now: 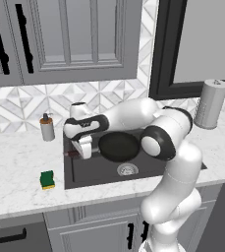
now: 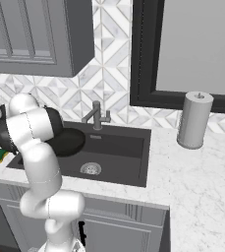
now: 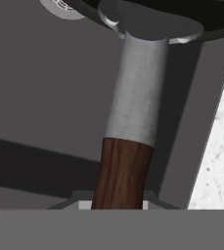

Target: Pick the pan and sponge and place them into the sink. Then turn on the water.

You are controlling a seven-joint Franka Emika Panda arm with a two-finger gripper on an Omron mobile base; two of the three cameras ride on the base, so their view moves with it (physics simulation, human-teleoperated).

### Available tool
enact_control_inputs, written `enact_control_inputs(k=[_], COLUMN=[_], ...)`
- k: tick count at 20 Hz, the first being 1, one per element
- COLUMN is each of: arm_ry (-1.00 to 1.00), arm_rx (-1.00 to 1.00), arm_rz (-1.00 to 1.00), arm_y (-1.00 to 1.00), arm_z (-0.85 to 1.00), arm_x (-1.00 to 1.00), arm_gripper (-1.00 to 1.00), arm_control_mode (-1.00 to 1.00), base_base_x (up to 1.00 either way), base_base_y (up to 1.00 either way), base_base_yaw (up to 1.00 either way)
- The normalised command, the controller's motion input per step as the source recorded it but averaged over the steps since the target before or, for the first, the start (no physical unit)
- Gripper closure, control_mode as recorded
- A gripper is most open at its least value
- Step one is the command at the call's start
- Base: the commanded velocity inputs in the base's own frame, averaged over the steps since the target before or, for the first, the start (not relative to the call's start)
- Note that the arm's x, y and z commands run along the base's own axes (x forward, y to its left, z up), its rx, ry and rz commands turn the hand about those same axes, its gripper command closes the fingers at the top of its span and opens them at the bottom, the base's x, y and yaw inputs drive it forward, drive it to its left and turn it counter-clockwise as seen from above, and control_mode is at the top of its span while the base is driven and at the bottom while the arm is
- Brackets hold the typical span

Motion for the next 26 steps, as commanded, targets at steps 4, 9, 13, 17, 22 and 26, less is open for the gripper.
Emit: enact_control_inputs(k=[4,9,13,17,22,26], arm_ry=[0.00,0.00,0.00,0.00,0.00,0.00], arm_rx=[-0.01,-0.02,-0.02,0.00,0.00,0.00], arm_rz=[0.00,0.00,0.00,-0.01,-0.04,-0.04], arm_y=[-0.44,-0.42,-0.38,-0.20,-0.06,-0.14], arm_z=[-0.16,-0.17,-0.21,-0.26,-0.32,-0.31], arm_x=[0.06,0.08,0.07,0.04,0.03,0.12], arm_gripper=[1.00,1.00,1.00,1.00,1.00,1.00], arm_control_mode=[-1.00,-1.00,-1.00,-1.00,-1.00,-1.00], base_base_x=[0.00,0.00,0.00,0.00,0.00,0.00], base_base_y=[0.00,0.00,0.00,0.00,0.00,0.00], base_base_yaw=[0.00,0.00,0.00,0.00,0.00,0.00])
